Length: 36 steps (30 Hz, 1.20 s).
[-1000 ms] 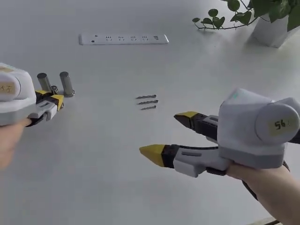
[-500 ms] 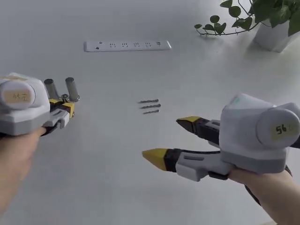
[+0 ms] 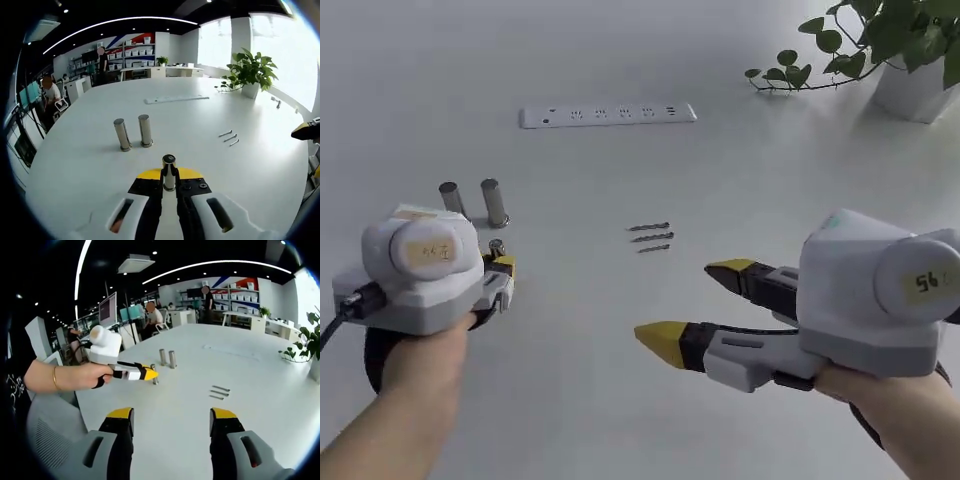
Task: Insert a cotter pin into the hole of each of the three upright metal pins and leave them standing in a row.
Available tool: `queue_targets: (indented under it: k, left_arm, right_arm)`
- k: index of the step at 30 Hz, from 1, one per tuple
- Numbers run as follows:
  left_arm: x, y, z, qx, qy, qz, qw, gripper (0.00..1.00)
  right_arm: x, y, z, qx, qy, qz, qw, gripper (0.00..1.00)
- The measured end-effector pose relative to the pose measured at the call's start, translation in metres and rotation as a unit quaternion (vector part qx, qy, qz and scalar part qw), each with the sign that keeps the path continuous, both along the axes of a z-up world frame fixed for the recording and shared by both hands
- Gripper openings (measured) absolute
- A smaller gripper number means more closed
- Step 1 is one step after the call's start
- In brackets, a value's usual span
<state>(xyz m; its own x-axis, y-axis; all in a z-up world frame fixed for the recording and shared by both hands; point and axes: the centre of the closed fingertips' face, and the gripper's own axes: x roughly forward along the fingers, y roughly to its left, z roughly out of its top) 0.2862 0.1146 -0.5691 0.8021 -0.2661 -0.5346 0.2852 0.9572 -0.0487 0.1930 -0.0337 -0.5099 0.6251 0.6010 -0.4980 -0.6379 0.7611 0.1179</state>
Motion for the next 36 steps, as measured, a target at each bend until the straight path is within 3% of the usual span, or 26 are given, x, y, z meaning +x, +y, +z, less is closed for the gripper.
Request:
queue_targets:
  k: [7, 10, 14, 16, 18, 20, 31, 36]
  left_arm:
    - [-0.007, 0.000, -0.001, -0.003, -0.008, 0.052, 0.9986, 0.07]
    - [-0.008, 0.000, -0.002, 0.012, -0.011, 0.060, 0.9981, 0.07]
    - [-0.010, 0.001, -0.005, -0.001, -0.002, 0.089, 0.9960, 0.07]
    - [-0.011, 0.000, -0.005, 0.008, -0.008, 0.091, 0.9958, 0.07]
    - [-0.013, -0.004, -0.003, 0.001, -0.011, 0.091, 0.9958, 0.07]
    - [-0.014, -0.006, -0.005, 0.011, -0.012, 0.088, 0.9960, 0.07]
    - [-0.015, -0.012, -0.007, 0.004, -0.020, 0.095, 0.9953, 0.07]
    - [-0.016, -0.018, -0.008, 0.008, -0.025, 0.078, 0.9966, 0.08]
  right_arm:
    - [-0.003, -0.003, -0.004, -0.007, 0.006, 0.002, 1.0000, 0.57]
    - [-0.002, -0.005, -0.005, -0.007, 0.008, -0.002, 0.9999, 0.57]
    - [-0.001, -0.006, -0.005, -0.006, 0.008, -0.004, 0.9999, 0.57]
    - [-0.001, -0.005, -0.006, -0.004, 0.009, -0.003, 1.0000, 0.56]
    - [-0.002, -0.005, -0.007, -0.004, 0.010, -0.002, 0.9999, 0.56]
    - [-0.002, -0.004, -0.008, -0.004, 0.011, -0.001, 0.9999, 0.56]
    - [-0.004, -0.002, -0.013, -0.001, 0.018, 0.001, 0.9998, 0.56]
    - [-0.003, 0.001, -0.016, 0.000, 0.023, 0.003, 0.9997, 0.56]
